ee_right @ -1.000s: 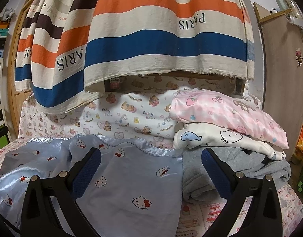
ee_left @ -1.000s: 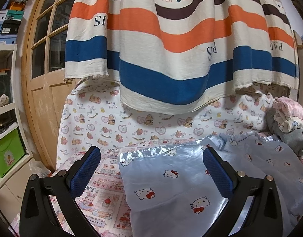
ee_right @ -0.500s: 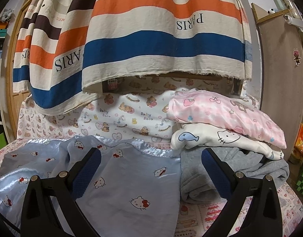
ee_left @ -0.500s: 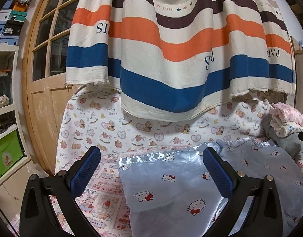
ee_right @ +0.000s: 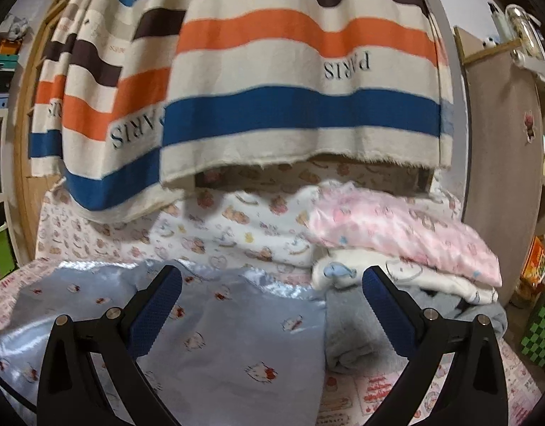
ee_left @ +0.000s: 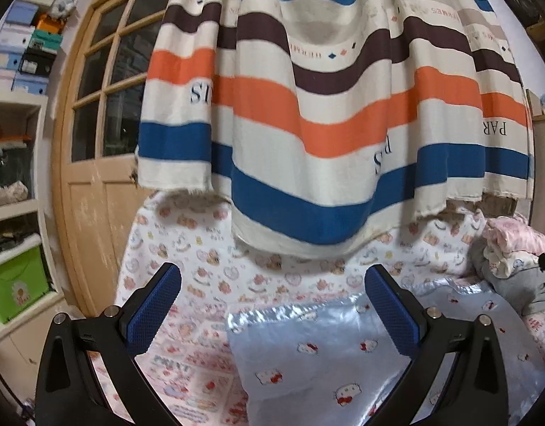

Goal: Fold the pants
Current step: 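Move both tools toward the waistband of the light-blue pants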

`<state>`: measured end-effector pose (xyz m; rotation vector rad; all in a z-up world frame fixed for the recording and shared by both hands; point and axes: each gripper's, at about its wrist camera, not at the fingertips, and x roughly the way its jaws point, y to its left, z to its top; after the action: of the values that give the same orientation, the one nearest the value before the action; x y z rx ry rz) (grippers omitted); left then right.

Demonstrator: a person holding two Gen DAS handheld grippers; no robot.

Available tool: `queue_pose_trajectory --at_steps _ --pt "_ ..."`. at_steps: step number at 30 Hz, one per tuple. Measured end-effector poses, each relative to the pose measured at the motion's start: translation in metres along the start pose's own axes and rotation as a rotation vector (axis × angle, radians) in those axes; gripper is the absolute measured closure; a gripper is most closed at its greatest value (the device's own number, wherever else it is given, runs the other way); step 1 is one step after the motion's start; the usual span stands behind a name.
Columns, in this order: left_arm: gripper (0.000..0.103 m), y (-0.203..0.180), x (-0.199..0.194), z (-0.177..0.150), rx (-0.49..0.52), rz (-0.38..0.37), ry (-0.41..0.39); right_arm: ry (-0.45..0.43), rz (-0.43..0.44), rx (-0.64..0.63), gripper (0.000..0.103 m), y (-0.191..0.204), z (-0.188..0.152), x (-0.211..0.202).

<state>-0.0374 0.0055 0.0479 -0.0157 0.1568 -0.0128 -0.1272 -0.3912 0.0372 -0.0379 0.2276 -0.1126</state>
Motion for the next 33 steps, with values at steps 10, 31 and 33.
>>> queue_pose_trajectory --at_steps 10,31,33 --pt "0.0 -0.012 -0.002 0.015 0.04 0.0 -0.037 -0.049 0.06 -0.049 0.001 0.034 0.022 -0.005" --pt "0.0 -0.016 0.021 0.022 0.07 0.04 -0.022 0.095 0.161 0.041 0.001 0.049 0.039 0.04" --pt "0.0 -0.013 0.026 0.022 0.052 0.04 -0.02 0.071 0.151 0.024 0.001 0.053 0.046 0.042"
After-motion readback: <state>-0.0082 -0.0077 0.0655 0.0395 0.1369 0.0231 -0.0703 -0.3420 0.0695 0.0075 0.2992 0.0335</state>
